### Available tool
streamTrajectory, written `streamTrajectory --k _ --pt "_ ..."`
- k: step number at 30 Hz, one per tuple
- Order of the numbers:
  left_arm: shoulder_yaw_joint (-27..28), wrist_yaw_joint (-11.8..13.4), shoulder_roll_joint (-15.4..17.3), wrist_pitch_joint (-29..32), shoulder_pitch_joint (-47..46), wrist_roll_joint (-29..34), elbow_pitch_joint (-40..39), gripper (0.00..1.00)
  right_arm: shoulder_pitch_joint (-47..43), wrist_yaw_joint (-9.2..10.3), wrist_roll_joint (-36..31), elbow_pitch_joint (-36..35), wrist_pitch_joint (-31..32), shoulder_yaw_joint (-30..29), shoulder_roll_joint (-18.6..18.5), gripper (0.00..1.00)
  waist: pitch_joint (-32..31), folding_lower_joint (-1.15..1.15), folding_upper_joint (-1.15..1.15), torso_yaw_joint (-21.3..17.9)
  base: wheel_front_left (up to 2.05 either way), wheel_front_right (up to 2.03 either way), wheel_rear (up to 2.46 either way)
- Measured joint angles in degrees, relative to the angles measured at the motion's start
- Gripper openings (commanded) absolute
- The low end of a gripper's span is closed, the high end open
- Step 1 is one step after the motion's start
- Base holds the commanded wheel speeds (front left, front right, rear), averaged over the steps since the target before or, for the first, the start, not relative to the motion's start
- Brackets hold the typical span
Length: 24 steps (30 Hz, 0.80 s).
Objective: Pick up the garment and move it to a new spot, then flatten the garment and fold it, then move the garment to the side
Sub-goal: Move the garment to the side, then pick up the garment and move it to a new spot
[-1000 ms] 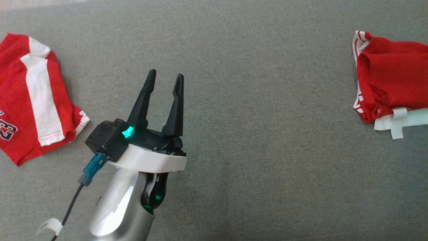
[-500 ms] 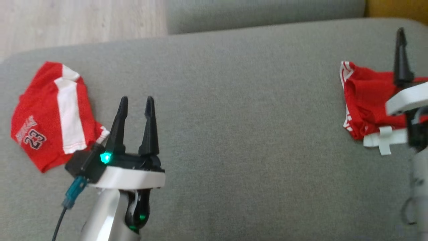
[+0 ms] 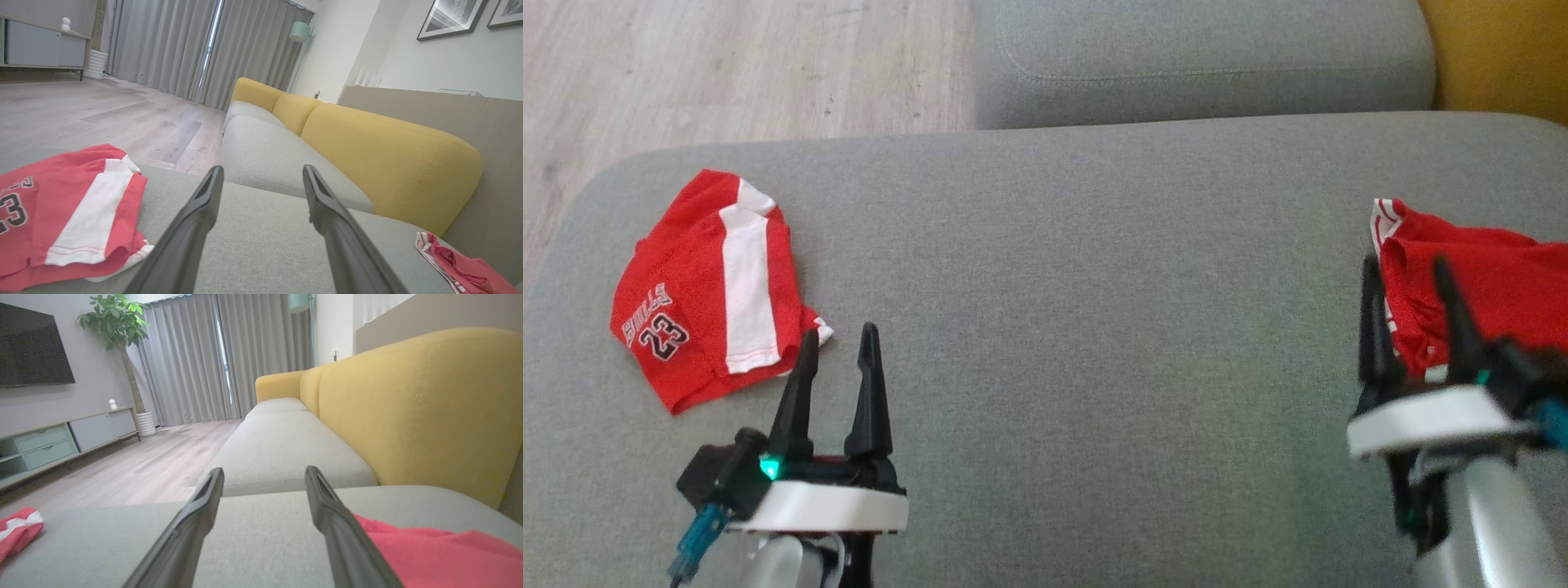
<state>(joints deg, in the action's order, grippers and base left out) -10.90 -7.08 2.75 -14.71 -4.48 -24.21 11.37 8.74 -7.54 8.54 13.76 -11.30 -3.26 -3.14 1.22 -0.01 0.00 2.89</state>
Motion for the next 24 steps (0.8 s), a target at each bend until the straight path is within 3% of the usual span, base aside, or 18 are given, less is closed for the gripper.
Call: streamTrajectory --k 8,24 --pt "0.2 0.0 0.0 0.0 2.0 0.0 0.0 1.0 -6.8 0.01 -0.2 4.3 -2.5 1.4 0.5 1.0 -0.4 0.0 0.0 0.4 0.0 0.0 0.0" --pt "1.8 0.0 0.0 0.0 2.4 -1.4 0.8 1.0 -7.0 0.01 -0.4 5.0 -2.9 2.0 0.5 1.0 -0.3 0.01 0.0 -0.3 0.0 0.0 0.0"
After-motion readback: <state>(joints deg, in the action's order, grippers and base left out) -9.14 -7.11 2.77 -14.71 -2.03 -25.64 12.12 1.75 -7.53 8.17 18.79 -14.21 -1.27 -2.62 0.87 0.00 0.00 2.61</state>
